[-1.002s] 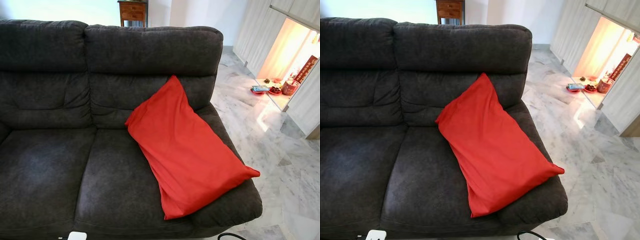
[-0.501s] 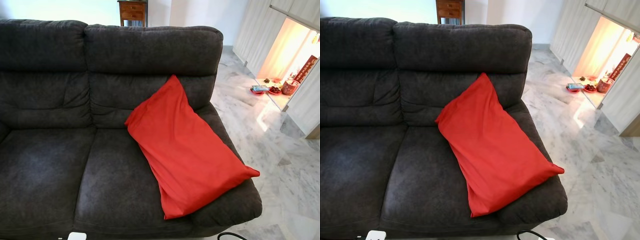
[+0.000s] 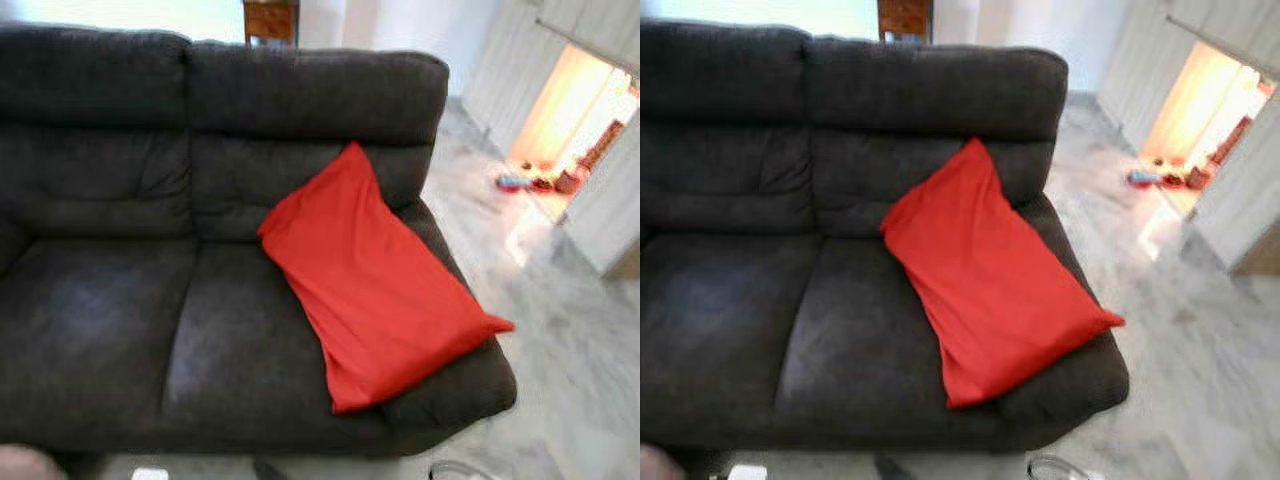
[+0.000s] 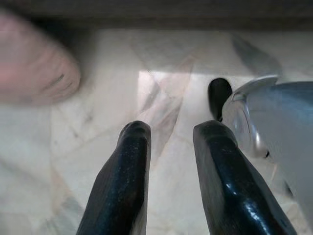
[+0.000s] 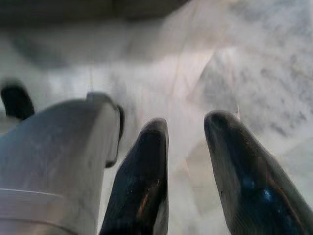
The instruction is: Move the pillow to the sofa from floor
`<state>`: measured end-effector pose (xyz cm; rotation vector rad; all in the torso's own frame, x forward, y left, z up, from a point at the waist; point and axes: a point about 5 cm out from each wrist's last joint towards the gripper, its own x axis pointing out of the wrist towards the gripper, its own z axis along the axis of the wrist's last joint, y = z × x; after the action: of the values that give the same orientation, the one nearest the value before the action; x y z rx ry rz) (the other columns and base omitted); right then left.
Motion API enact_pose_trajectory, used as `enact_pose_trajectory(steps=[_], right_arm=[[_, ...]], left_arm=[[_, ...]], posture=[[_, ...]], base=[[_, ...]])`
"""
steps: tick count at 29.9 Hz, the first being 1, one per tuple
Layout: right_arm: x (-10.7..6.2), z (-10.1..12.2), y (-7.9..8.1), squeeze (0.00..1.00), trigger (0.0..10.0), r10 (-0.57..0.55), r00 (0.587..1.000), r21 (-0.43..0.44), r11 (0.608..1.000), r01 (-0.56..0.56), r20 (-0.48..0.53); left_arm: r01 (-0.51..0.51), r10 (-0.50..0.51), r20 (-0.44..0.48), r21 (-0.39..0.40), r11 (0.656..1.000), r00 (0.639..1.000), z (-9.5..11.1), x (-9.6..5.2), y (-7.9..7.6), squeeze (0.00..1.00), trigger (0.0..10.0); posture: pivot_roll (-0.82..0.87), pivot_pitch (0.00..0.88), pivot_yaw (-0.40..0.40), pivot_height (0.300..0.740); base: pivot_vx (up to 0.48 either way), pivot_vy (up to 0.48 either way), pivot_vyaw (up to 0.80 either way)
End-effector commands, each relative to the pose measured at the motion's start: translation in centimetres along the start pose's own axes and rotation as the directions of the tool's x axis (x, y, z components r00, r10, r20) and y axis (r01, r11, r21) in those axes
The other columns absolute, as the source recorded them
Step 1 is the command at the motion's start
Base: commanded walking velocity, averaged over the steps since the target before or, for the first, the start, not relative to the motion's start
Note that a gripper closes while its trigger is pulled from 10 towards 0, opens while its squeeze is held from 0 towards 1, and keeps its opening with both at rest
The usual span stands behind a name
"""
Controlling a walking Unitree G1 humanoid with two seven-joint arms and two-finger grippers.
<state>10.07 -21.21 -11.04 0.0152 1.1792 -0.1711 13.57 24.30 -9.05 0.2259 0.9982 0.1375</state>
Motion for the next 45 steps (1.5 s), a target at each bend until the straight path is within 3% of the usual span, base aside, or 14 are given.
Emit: enact_pose_trajectory(steps=[1,15,24,38,45], right_arm=[[0.0,0.7,-0.4,0.0,10.0,-0.01,1.0,0.006,1.0,0.01,0.021],[0.0,0.1,-0.7,0.0,10.0,-0.015,1.0,0.001,1.0,0.015,0.0],[0.0,0.2,-0.9,0.0,10.0,-0.016,1.0,-0.003,1.0,0.016,-0.001],[0.0,0.5,-0.6,0.0,10.0,-0.011,1.0,-0.004,1.0,0.011,-0.002],[0.1,1.0,-0.2,0.0,10.0,-0.005,1.0,-0.008,1.0,0.005,0.006]], left_arm=[[0.015,-0.015,-0.062,0.001,1.0,0.998,-1.9,-0.4,-0.6,0.0,10.0],[0.017,-0.017,-0.066,-0.002,1.0,0.998,-1.8,-0.4,-0.7,0.0,10.0],[0.01,-0.009,-0.067,0.007,1.0,0.998,-1.2,-0.2,-0.8,0.0,10.0],[0.045,-0.046,-0.071,-0.009,0.999,0.996,-2.4,-0.9,-4.5,0.0,10.0],[0.038,-0.039,-0.072,-0.007,0.999,0.997,-2.3,-0.7,-3.7,0.0,10.0]], posture=[[0.13,0.0,-0.085,0.74],[0.13,0.0,-0.094,0.74],[0.13,0.0,-0.095,0.74],[0.13,0.0,-0.093,0.74],[0.13,0.0,-0.091,0.74]], base=[[-0.289,0.0,0.0],[-0.288,0.0,0.0],[0.0,0.0,0.0],[0.0,0.0,0.0],[0.0,0.291,0.0]])
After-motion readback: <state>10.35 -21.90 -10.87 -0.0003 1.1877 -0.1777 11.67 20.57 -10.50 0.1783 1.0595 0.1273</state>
